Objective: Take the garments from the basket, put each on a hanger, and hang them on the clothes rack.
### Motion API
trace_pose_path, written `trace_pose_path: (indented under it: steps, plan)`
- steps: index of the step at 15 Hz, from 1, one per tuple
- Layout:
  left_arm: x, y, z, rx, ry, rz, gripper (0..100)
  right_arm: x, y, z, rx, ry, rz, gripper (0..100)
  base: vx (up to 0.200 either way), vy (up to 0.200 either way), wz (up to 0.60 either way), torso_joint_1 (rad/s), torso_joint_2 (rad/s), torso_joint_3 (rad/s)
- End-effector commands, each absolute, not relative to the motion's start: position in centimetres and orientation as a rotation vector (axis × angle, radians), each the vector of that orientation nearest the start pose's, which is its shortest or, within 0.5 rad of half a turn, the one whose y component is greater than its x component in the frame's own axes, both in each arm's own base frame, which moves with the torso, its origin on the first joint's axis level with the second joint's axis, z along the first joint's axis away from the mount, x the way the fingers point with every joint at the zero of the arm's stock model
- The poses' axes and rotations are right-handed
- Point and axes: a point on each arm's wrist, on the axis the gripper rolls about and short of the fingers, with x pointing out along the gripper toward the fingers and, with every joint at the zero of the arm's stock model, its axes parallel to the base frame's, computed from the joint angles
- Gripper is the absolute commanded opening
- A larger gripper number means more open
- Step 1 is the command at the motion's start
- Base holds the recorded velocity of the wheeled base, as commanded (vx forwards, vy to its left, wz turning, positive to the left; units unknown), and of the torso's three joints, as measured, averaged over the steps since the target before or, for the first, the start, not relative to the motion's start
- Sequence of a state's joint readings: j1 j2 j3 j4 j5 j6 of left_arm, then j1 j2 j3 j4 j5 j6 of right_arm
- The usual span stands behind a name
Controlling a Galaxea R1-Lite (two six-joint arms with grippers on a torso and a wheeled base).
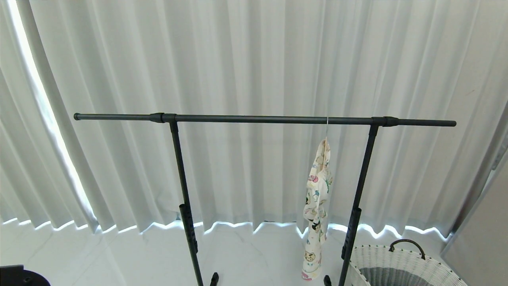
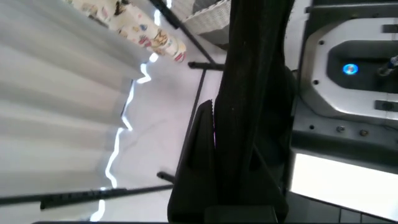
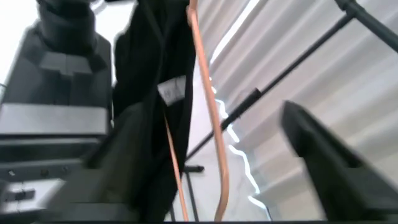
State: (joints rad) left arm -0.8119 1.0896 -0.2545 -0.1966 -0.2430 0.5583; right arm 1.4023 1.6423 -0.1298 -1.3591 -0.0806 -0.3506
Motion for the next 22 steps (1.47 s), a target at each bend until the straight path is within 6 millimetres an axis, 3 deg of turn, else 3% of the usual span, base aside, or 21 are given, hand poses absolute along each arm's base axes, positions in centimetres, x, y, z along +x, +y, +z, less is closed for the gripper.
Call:
trace_pose_path:
  steps: [1, 6, 10, 15, 17, 22]
  plan:
    - [8.3, -7.9, 12.3, 0.654, 0.388, -1.087, 0, 3.7, 20.0, 10.9, -0.429, -0.09, 1.328, 100, 0.0, 0.0, 0.0, 0.0, 0.0, 0.0]
    - [9.6, -6.1, 12.5, 0.55, 0.448, -0.883, 0, 3.7, 19.5, 10.2, -0.452, -0.059, 1.327, 100, 0.0, 0.0, 0.0, 0.0, 0.0, 0.0]
    - [10.2, -6.2, 13.5, 0.537, 0.421, -0.856, 0, 4.4, 20.4, 10.0, -0.379, 0.011, 1.295, 100, 0.0, 0.0, 0.0, 0.0, 0.0, 0.0]
    - [11.3, -6.8, 15.6, 0.442, 0.384, -0.817, 0, 8.0, 22.7, 10.1, -0.168, 0.134, 1.157, 100, 0.0, 0.0, 0.0, 0.0, 0.0, 0.0]
    - [11.9, -7.1, 16.6, 0.434, 0.356, -0.813, 0, 10.0, 24.1, 10.7, -0.009, 0.171, 1.066, 100, 0.0, 0.0, 0.0, 0.0, 0.0, 0.0]
    - [13.6, -8.1, 18.5, 0.43, 0.31, -0.81, 0, 12.6, 26.1, 10.1, 0.105, 0.209, 0.949, 100, 0.0, 0.0, 0.0, 0.0, 0.0, 0.0]
